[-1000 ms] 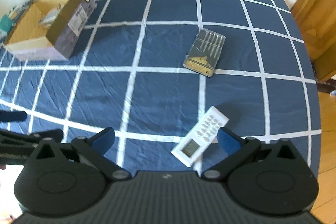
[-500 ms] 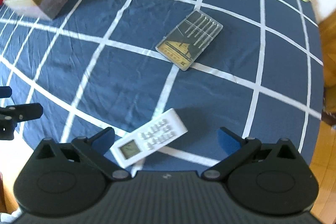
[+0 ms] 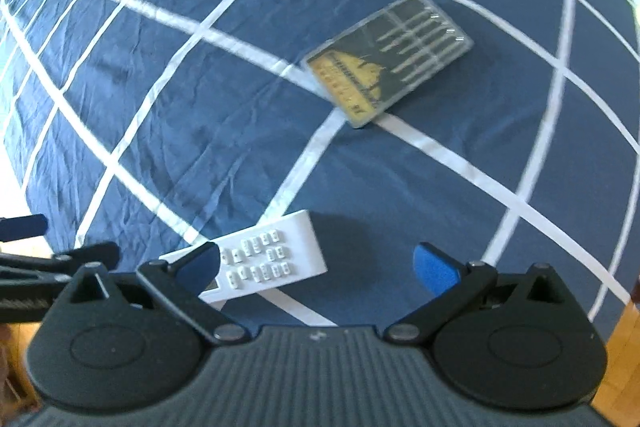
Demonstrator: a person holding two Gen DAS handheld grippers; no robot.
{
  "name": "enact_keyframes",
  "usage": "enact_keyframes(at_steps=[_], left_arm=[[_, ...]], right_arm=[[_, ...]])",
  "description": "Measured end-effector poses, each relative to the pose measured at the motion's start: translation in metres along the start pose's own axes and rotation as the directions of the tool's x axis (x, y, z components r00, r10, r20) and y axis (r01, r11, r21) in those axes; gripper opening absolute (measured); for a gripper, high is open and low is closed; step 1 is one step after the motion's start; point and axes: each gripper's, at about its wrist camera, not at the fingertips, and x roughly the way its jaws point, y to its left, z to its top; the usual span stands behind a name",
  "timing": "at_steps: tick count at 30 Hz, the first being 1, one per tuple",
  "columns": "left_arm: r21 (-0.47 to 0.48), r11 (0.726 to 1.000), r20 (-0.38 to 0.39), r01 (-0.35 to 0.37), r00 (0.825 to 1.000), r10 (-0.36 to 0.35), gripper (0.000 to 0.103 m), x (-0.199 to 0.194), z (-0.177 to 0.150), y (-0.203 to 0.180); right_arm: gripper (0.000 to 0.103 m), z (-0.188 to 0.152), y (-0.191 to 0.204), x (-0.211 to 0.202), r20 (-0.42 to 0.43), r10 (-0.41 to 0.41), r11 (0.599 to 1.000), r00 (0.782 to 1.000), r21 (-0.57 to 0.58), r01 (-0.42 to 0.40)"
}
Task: Organize objects
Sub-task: 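Lower the right gripper onto the white screen remote and close it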
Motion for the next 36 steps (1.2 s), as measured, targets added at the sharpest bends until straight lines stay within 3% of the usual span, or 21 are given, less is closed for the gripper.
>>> enact_keyframes(at_steps=[8,14,18,24,26,36], left_arm=[[-0.075,0.997,-0.028,-0.012,1.0,0.009,0.103,0.016,-0.017,0.0],[-0.106,0.994,-0.057,0.016,0.998,-0.022,0.103,0.026,-0.028,-0.008],[-0.103,0.994,-0.062,0.026,0.998,-0.033,0.103,0.027,-0.033,-0.016],[-0.108,0.993,-0.055,0.048,0.997,-0.054,0.103,0.024,-0.039,-0.027],[-0.108,0.993,-0.052,0.054,0.997,-0.059,0.103,0.023,-0.041,-0.03],[-0.123,0.988,-0.039,0.095,0.994,-0.1,0.103,0.027,-0.047,-0.037]], right_arm=[[0.097,0.007,0.003,0.023,-0.049,0.024,0.998,0.998,-0.055,-0.027],[0.095,0.007,0.007,0.032,-0.067,0.044,0.994,0.997,-0.098,-0.05],[0.088,0.007,0.007,0.032,-0.07,0.068,0.989,0.995,-0.128,-0.077],[0.065,0.01,0.008,0.027,-0.093,0.134,0.974,0.987,-0.174,-0.149],[0.065,0.01,0.01,0.026,-0.091,0.125,0.972,0.988,-0.186,-0.14],[0.065,0.005,0.0,0.023,-0.1,0.116,0.993,0.988,-0.009,-0.117]])
